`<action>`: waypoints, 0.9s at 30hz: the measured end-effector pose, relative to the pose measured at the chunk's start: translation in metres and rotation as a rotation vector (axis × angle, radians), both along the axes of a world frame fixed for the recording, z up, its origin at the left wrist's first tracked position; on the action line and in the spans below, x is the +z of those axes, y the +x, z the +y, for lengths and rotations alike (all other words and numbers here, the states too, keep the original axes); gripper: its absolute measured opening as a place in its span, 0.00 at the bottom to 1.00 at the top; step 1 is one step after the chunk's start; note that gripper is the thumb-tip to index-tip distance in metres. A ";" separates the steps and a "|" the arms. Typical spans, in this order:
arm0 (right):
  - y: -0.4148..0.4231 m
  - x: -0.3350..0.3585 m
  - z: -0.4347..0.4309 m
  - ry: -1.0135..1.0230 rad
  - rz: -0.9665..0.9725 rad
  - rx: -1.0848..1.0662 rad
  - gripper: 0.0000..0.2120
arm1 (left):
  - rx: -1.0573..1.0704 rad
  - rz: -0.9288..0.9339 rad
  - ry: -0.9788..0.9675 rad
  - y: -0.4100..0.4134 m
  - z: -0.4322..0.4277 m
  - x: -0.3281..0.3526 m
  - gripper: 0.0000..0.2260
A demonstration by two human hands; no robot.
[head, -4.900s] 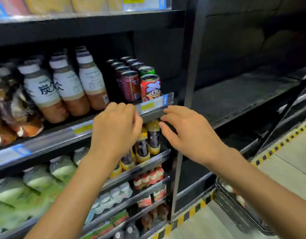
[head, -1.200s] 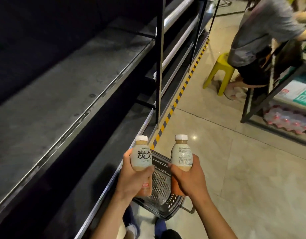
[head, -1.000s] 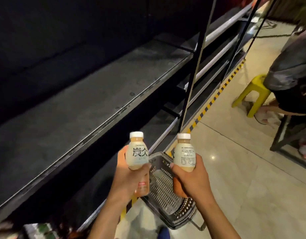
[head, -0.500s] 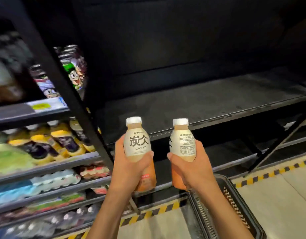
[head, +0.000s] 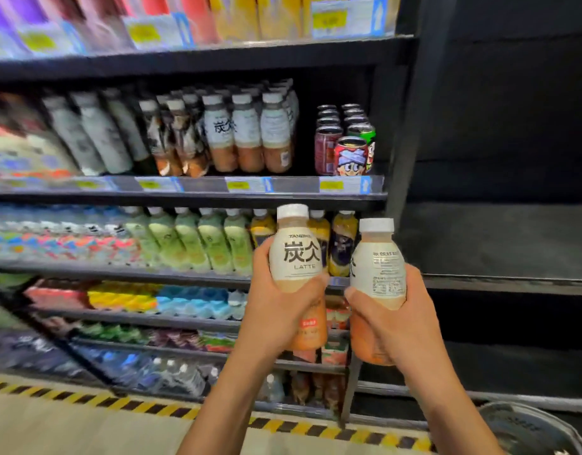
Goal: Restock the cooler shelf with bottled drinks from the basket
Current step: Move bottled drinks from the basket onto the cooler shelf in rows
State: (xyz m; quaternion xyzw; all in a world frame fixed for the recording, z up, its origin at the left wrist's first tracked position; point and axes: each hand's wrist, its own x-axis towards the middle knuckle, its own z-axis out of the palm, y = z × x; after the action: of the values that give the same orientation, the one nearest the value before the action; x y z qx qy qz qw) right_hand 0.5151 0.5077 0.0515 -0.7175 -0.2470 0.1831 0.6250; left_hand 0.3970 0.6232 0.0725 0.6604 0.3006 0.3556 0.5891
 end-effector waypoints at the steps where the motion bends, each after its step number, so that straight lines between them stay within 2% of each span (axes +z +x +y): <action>1: -0.007 0.006 0.010 0.007 -0.014 0.014 0.25 | 0.012 -0.011 0.003 -0.008 0.010 0.002 0.29; 8: -0.033 0.027 0.095 0.052 -0.132 0.078 0.27 | 0.116 -0.114 0.024 -0.038 0.089 0.016 0.27; 12: -0.035 0.031 0.147 0.068 -0.162 0.092 0.24 | 0.139 -0.133 0.046 -0.040 0.137 0.026 0.27; 19: -0.028 0.051 0.218 0.104 -0.179 0.114 0.26 | 0.127 -0.140 0.069 -0.029 0.208 0.044 0.25; 21: -0.023 0.062 0.235 0.093 -0.210 0.103 0.26 | 0.109 -0.158 0.055 -0.020 0.225 0.052 0.22; 24: -0.013 0.079 0.259 0.094 -0.238 0.077 0.23 | 0.065 -0.160 0.037 -0.006 0.247 0.065 0.24; 27: -0.001 0.092 0.278 0.097 -0.259 0.004 0.22 | 0.010 -0.168 0.009 0.011 0.265 0.079 0.18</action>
State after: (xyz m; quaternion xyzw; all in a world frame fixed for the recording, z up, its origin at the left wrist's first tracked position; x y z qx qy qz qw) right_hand 0.5142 0.7853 0.1439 -0.7035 -0.3360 0.0780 0.6214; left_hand 0.4082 0.8882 0.1516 0.6293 0.2516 0.4141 0.6076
